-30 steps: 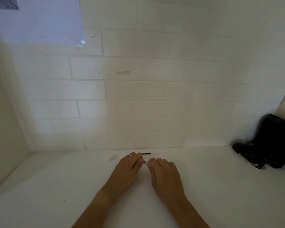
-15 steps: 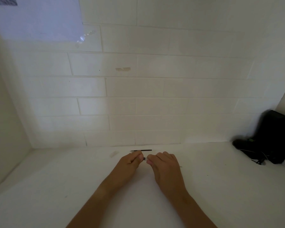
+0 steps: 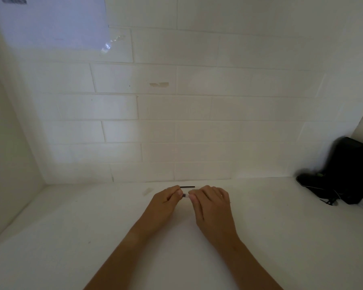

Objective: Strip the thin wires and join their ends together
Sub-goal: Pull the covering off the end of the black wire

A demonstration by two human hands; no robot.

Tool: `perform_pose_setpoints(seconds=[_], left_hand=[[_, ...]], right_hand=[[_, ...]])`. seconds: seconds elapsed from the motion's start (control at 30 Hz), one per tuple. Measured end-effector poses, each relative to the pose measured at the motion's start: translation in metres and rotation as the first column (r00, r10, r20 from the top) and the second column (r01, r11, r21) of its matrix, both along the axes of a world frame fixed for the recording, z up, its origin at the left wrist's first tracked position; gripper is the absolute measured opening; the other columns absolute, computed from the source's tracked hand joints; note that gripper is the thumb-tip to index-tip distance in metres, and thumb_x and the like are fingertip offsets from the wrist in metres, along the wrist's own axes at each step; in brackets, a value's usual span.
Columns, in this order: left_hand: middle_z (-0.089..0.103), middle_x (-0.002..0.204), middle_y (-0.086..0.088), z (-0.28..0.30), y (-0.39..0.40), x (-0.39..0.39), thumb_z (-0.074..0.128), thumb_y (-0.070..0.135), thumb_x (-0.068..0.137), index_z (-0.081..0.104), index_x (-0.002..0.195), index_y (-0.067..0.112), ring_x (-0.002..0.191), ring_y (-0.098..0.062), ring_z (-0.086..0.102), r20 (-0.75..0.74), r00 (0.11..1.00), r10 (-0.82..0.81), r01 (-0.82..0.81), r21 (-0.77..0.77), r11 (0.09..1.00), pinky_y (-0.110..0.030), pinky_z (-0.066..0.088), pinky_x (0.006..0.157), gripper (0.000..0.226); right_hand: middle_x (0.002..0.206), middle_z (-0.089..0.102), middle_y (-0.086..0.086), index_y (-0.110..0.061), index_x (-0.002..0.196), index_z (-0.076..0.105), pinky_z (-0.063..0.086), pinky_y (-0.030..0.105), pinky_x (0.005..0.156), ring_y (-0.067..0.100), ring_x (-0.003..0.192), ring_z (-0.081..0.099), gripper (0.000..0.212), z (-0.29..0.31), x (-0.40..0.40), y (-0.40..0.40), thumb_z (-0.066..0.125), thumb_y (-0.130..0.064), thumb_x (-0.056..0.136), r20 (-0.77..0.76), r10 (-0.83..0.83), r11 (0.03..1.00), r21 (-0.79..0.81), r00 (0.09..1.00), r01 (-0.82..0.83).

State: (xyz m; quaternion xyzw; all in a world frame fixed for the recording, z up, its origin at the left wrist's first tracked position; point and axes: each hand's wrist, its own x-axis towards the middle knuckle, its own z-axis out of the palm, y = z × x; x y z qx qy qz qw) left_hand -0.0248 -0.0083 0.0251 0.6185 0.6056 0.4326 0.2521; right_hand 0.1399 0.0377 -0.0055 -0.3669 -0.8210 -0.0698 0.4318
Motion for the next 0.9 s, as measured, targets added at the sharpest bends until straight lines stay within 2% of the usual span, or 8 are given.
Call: perform_pose_setpoints(seconds=[0.13, 0.2, 0.27, 0.43, 0.6, 0.7, 0.8, 0.9], left_hand=[[0.059, 0.075, 0.013, -0.0004, -0.0007, 0.0026, 0.044, 0.024, 0.105, 0.05, 0.07, 0.026, 0.067, 0.004, 0.049, -0.019, 1.0, 0.012, -0.012, -0.008, 1.0, -0.016, 0.035, 0.066, 0.036], [0.065, 0.082, 0.011, -0.0015, -0.0003, 0.0027, 0.045, 0.025, 0.105, 0.058, 0.077, 0.017, 0.073, 0.005, 0.054, 0.012, 1.0, 0.015, -0.014, -0.032, 0.999, -0.014, 0.038, 0.069, 0.032], [0.069, 0.09, 0.006, -0.0009, 0.0, 0.0035, 0.045, 0.025, 0.105, 0.063, 0.085, 0.011, 0.081, -0.002, 0.059, 0.028, 1.0, 0.011, -0.01, -0.036, 0.999, -0.018, 0.042, 0.076, 0.03], [0.051, 0.066, 0.006, -0.0006, -0.0007, 0.0043, 0.046, 0.023, 0.102, 0.047, 0.067, 0.017, 0.064, -0.008, 0.044, 0.041, 0.999, 0.033, -0.031, -0.039, 0.999, -0.029, 0.035, 0.067, 0.036], [0.043, 0.057, 0.008, -0.0004, -0.0002, 0.0059, 0.047, 0.033, 0.102, 0.039, 0.057, 0.019, 0.055, -0.009, 0.037, 0.018, 0.997, 0.075, -0.074, -0.044, 0.996, -0.028, 0.03, 0.058, 0.048], [0.042, 0.055, 0.005, -0.0028, -0.0005, 0.0042, 0.044, 0.04, 0.103, 0.041, 0.058, 0.01, 0.053, -0.01, 0.036, -0.037, 0.996, 0.082, -0.083, -0.017, 0.996, -0.027, 0.029, 0.057, 0.054], [0.055, 0.067, 0.009, -0.0019, -0.0017, 0.0034, 0.045, 0.032, 0.103, 0.054, 0.076, 0.007, 0.065, -0.005, 0.048, -0.052, 0.995, 0.086, -0.086, 0.017, 0.996, -0.022, 0.036, 0.063, 0.038], [0.054, 0.071, 0.008, 0.0011, -0.002, 0.0048, 0.047, 0.016, 0.102, 0.051, 0.078, 0.01, 0.068, 0.002, 0.05, -0.082, 0.996, 0.041, -0.037, 0.053, 0.998, -0.016, 0.037, 0.063, 0.025]], right_hand=[[0.089, 0.059, -0.011, -0.025, 0.094, 0.065, 0.042, 0.033, 0.092, 0.012, 0.082, 0.058, 0.016, -0.002, 0.0021, 0.0059, 0.051, -0.026, 0.102, 0.016, 0.04, 0.999, -0.027, 0.999, -0.04], [0.094, 0.058, -0.009, -0.024, 0.098, 0.061, 0.041, 0.03, 0.09, 0.013, 0.083, 0.058, 0.005, -0.0005, 0.0035, 0.0054, 0.056, -0.025, 0.099, 0.012, 0.077, 0.995, -0.068, 0.997, -0.076], [0.097, 0.057, -0.008, -0.025, 0.103, 0.059, 0.041, 0.029, 0.088, 0.013, 0.083, 0.06, 0.006, 0.0011, 0.0041, 0.003, 0.059, -0.026, 0.097, 0.007, 0.08, 0.991, -0.105, 0.997, -0.079], [0.094, 0.062, -0.008, -0.024, 0.102, 0.07, 0.042, 0.034, 0.087, 0.013, 0.085, 0.062, 0.029, -0.0002, -0.0004, 0.0005, 0.042, -0.033, 0.106, 0.053, 0.048, 0.993, -0.109, 0.997, -0.042], [0.095, 0.061, -0.006, -0.022, 0.099, 0.067, 0.042, 0.031, 0.088, 0.015, 0.086, 0.06, 0.011, -0.0018, 0.0012, 0.0042, 0.057, -0.022, 0.101, 0.031, 0.087, 0.991, -0.107, 0.996, -0.083], [0.099, 0.06, -0.002, -0.018, 0.103, 0.067, 0.045, 0.032, 0.086, 0.019, 0.087, 0.06, 0.012, -0.004, 0.0001, 0.004, 0.056, -0.021, 0.1, -0.014, 0.14, 0.98, -0.144, 0.99, -0.14], [0.1, 0.06, 0.0, -0.018, 0.104, 0.067, 0.046, 0.034, 0.083, 0.022, 0.086, 0.058, 0.018, -0.005, 0.0008, 0.0048, 0.051, -0.026, 0.101, -0.021, 0.144, 0.981, -0.127, 0.989, -0.145], [0.098, 0.06, -0.001, -0.018, 0.1, 0.067, 0.045, 0.034, 0.084, 0.021, 0.085, 0.058, 0.017, -0.0024, 0.0015, 0.0034, 0.051, -0.026, 0.1, -0.029, 0.14, 0.983, -0.117, 0.99, -0.142]])
